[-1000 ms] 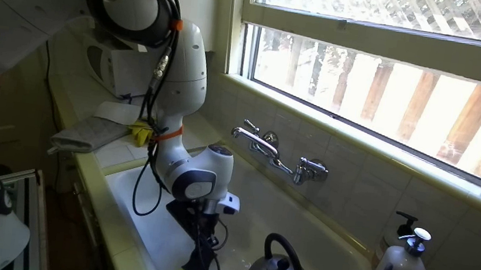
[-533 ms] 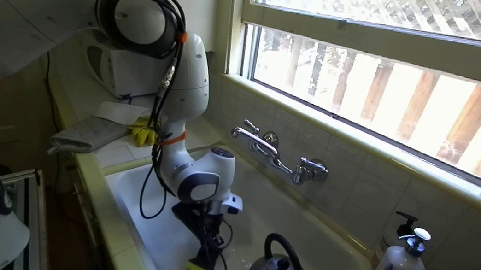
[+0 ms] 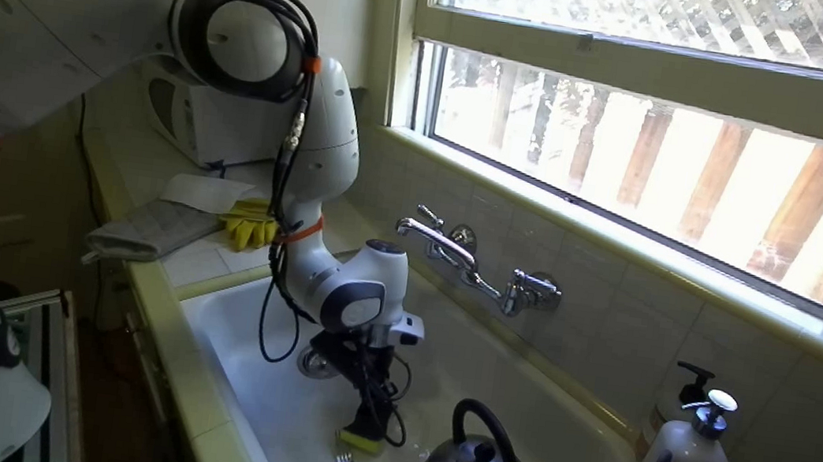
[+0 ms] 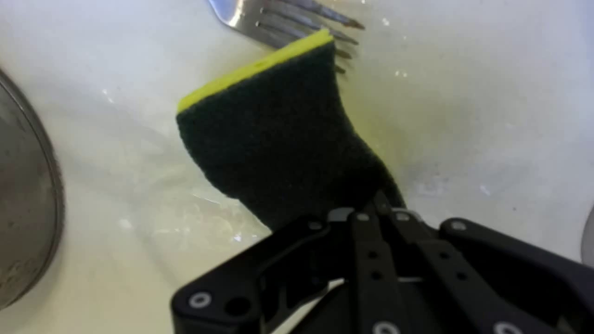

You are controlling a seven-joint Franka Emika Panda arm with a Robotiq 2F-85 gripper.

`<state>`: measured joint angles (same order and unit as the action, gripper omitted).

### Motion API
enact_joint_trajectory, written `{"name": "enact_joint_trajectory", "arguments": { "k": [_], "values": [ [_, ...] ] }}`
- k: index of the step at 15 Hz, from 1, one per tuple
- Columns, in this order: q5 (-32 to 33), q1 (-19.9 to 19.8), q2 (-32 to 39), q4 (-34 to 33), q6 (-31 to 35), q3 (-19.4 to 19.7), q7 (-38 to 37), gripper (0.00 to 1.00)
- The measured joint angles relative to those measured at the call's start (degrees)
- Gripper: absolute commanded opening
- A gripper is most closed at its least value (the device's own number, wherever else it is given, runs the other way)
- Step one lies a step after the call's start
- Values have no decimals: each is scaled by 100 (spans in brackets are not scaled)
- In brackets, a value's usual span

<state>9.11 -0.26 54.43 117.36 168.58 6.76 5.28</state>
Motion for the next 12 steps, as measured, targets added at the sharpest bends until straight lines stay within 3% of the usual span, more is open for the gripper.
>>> {"name": "enact_joint_trajectory", "arguments": {
  "k": [12],
  "values": [
    [-778,95,206,-535,58,-161,-907,0]
  ]
}}
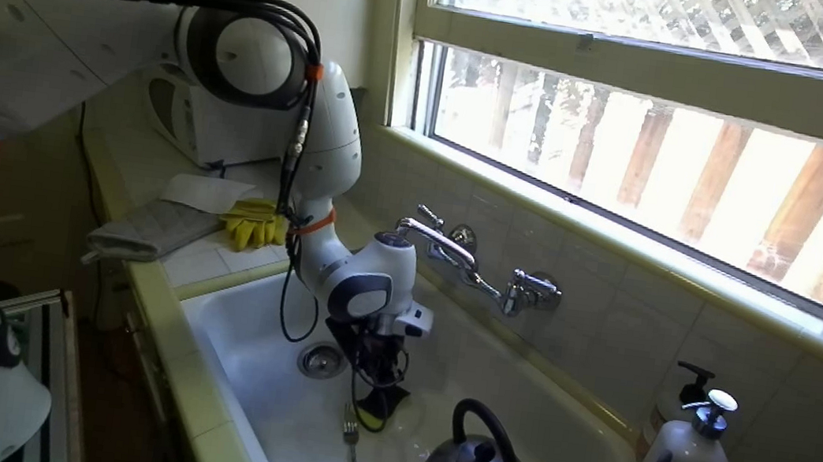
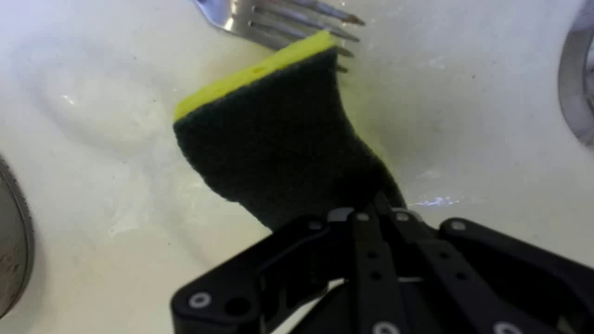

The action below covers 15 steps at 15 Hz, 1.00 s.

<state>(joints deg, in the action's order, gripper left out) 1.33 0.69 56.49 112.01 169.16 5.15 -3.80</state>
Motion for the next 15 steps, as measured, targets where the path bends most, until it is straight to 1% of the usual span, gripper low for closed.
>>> {"name": "enact_joint_trajectory", "arguments": {
  "k": [2,5,7,10,13,15],
  "values": [
    [-34,1,-11,21,96,-2,-43,0],
    [-27,50,-172,292,241,15,-36,0],
    [-4,129,-403,653,251,28,18,0],
    [10,277,-880,1364,257,65,75,0],
    [33,573,-1259,1916,255,299,75,0],
    [33,716,-1358,2051,258,472,73,0]
  ]
}}
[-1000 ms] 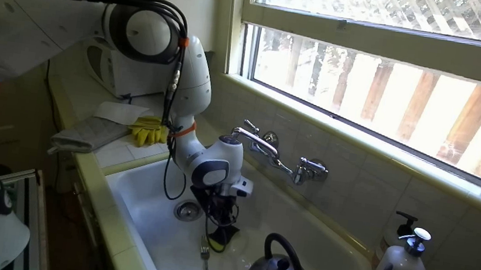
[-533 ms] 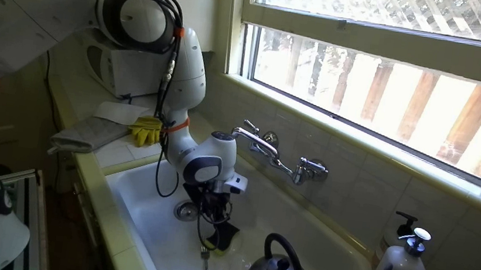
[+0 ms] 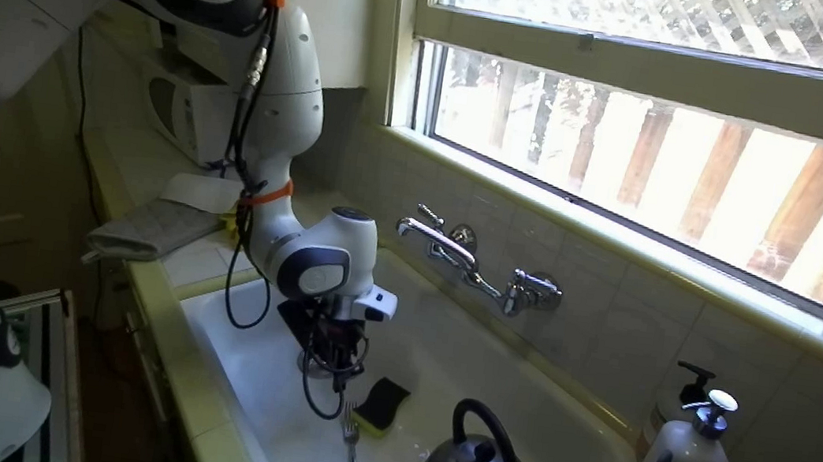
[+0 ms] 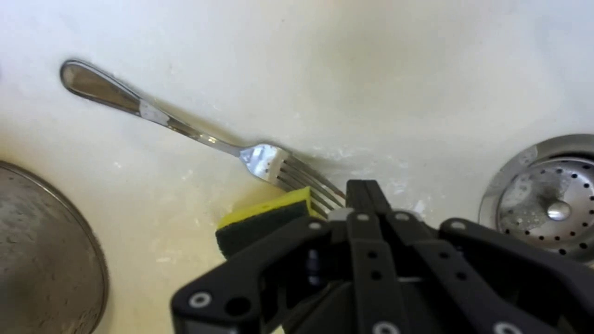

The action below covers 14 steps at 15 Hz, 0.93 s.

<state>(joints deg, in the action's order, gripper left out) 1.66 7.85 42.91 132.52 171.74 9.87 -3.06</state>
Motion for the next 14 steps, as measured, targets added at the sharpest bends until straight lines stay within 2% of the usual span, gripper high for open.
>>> {"name": "enact_joint_trajectory", "arguments": {
  "k": [5,14],
  "values": [
    [122,-24,65,-87,5,247,133,0],
    [391,-224,935,-1008,-100,116,487,0]
  ]
}}
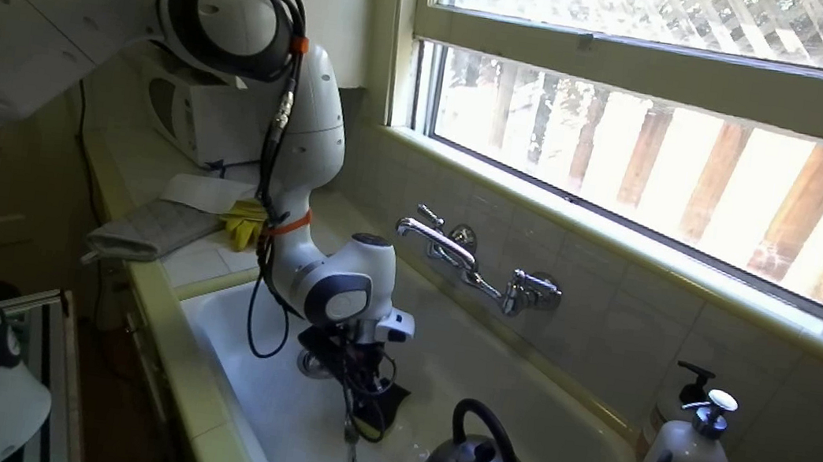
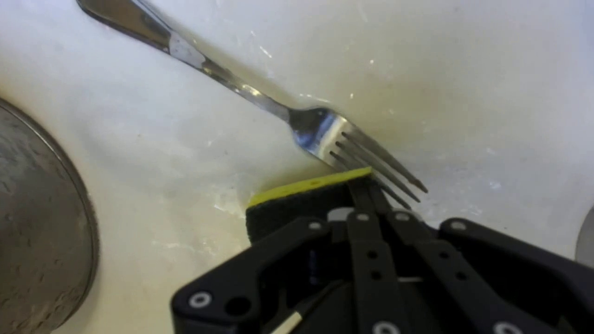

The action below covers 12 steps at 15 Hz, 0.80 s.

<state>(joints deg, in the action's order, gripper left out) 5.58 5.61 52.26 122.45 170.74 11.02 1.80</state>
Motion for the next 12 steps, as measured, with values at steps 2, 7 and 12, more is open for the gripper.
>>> {"name": "enact_joint_trajectory", "arguments": {
  "k": [2,7,12],
  "values": [
    [56,21,191,-202,-70,25,0,0],
    [84,237,324,-478,-260,243,-35,0],
    [84,352,443,-759,-259,453,-206,0]
  ]
}}
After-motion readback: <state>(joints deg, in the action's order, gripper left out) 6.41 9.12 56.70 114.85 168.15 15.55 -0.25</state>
